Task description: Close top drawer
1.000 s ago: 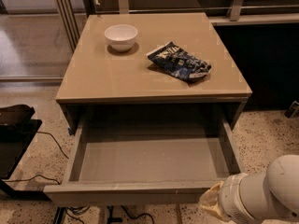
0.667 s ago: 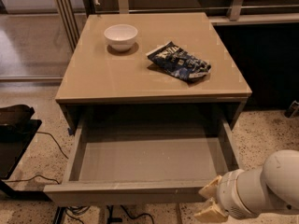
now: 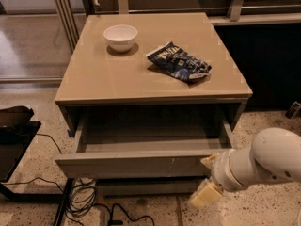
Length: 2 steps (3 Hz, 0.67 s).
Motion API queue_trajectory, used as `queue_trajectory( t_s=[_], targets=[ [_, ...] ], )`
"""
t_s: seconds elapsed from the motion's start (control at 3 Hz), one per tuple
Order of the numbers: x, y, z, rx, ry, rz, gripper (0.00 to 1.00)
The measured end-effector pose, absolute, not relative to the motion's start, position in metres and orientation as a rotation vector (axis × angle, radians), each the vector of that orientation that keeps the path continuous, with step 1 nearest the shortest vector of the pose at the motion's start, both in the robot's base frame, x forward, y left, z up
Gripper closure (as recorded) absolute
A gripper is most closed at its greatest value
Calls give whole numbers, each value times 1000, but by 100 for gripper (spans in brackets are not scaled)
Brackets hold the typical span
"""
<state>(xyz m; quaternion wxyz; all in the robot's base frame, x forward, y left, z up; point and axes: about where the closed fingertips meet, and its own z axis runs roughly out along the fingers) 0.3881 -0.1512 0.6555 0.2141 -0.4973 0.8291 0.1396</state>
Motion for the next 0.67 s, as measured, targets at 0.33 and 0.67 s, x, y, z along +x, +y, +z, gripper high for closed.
queue_trajectory(
  t_s=[0.33, 0.67],
  targets=[
    [445, -163, 660, -1365, 2261, 338, 42],
    [504, -184, 669, -1330, 2242, 237, 65]
  ],
)
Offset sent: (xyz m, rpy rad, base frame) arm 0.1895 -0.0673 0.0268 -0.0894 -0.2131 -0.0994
